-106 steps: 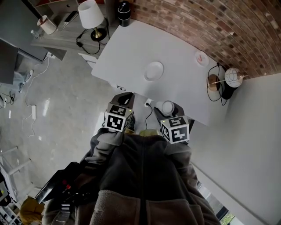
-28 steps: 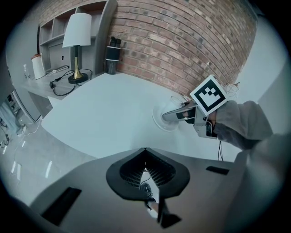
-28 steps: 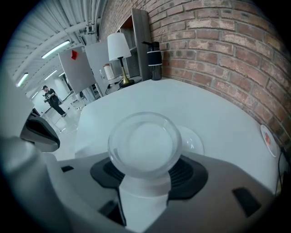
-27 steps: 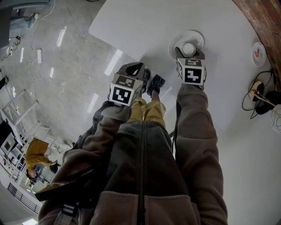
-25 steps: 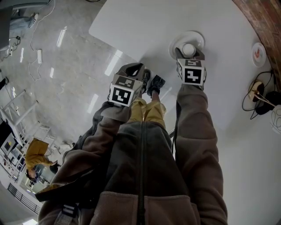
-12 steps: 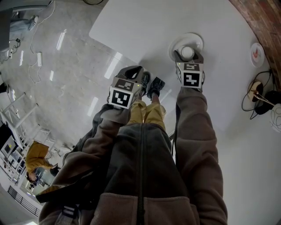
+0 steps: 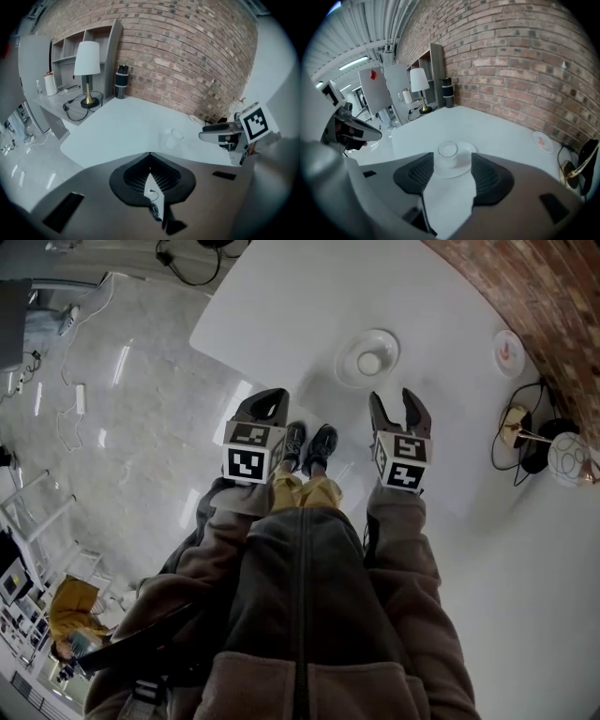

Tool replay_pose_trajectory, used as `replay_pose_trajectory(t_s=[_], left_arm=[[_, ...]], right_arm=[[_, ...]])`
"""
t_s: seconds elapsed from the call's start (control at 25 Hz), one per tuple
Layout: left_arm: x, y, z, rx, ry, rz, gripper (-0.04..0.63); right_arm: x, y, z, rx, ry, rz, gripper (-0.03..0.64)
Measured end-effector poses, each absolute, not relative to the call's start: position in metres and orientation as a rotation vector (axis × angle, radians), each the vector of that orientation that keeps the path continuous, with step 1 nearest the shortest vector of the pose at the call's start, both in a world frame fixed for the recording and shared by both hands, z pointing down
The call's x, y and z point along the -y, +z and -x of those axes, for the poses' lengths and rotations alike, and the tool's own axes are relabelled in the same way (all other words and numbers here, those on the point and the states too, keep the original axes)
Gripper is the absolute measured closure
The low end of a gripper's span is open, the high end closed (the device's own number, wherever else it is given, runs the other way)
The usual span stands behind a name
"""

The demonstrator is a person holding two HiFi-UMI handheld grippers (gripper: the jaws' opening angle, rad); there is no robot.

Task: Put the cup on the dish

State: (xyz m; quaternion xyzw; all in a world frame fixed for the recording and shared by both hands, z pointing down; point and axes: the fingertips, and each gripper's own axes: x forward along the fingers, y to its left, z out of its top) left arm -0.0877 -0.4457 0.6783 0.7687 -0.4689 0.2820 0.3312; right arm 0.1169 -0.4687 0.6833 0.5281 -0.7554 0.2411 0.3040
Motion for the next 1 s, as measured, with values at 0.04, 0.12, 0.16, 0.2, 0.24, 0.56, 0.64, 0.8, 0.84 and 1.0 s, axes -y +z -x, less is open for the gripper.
replay_pose_trajectory(t_s=[0.04, 0.12, 0.16, 0.2, 0.24, 0.56, 0.64, 0.8, 0.84, 1.0], left_arm=[[0.451, 0.663, 0.084, 1.237, 0.713, -2.032, 0.590], [0.468, 0.630, 0.070, 1.257, 0.659, -2.101, 0.589], [0.477, 0.612, 0.062, 1.265, 0.629, -2.144, 0.591], [0.485, 0.593, 0.055, 1.273, 0.600, -2.188, 0.591], [0.490, 0.574, 0.049, 1.283, 0.575, -2.233, 0.591], [0.489, 0.455, 0.025, 1.351, 0.405, -2.458, 0.591], [0.490, 0.430, 0.019, 1.355, 0.354, -2.503, 0.591], [0.488, 0.390, 0.009, 1.360, 0.284, -2.576, 0.591], [0.487, 0.384, 0.007, 1.363, 0.273, -2.589, 0.590], [0.485, 0.360, 0.001, 1.380, 0.213, -2.634, 0.591]], right_arm=[[0.463, 0.667, -0.121, 2.001, 0.632, -1.427, 0.382], [0.464, 0.631, -0.132, 2.016, 0.605, -1.503, 0.463], [0.468, 0.610, -0.137, 2.032, 0.579, -1.551, 0.513], [0.471, 0.588, -0.141, 2.051, 0.548, -1.597, 0.553], [0.473, 0.566, -0.142, 2.072, 0.516, -1.635, 0.587], [0.462, 0.435, -0.143, 2.221, 0.315, -1.752, 0.615], [0.460, 0.411, -0.147, 2.239, 0.272, -1.784, 0.615], [0.455, 0.374, -0.151, 2.259, 0.206, -1.824, 0.615], [0.454, 0.368, -0.152, 2.264, 0.193, -1.828, 0.615], [0.453, 0.344, -0.157, 2.282, 0.134, -1.855, 0.615]])
